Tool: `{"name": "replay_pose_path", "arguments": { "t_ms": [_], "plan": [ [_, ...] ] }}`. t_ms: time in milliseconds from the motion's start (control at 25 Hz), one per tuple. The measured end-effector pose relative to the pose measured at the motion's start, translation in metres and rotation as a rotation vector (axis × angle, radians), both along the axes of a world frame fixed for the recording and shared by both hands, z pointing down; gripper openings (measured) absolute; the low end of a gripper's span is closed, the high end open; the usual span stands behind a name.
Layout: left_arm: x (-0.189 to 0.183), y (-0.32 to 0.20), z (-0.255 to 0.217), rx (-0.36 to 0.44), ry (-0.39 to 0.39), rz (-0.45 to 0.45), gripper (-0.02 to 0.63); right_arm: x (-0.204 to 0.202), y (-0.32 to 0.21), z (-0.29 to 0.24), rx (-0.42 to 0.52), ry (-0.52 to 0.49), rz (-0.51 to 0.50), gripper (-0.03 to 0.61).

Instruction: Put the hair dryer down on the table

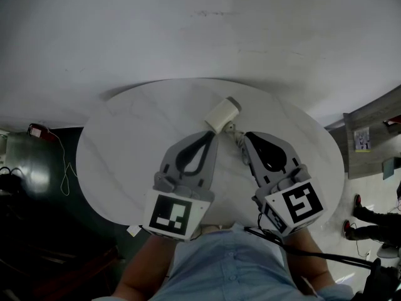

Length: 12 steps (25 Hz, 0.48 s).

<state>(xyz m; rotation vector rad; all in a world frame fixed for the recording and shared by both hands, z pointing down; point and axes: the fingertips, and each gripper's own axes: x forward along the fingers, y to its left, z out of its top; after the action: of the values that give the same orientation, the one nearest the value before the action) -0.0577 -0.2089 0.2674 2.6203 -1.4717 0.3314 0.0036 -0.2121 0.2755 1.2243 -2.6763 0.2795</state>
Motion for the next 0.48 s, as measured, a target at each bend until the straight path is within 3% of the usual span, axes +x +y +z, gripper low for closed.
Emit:
{"name": "replay_pose_path", "arguments": {
  "t_ms": [480],
  "plan": [
    [-0.0031,-0.0006,0.0017,-0.006,0.001,-0.006,0.015,-0.0034,0.0,-0.0005,0.005,0.003,-0.012,0.011]
  ]
}}
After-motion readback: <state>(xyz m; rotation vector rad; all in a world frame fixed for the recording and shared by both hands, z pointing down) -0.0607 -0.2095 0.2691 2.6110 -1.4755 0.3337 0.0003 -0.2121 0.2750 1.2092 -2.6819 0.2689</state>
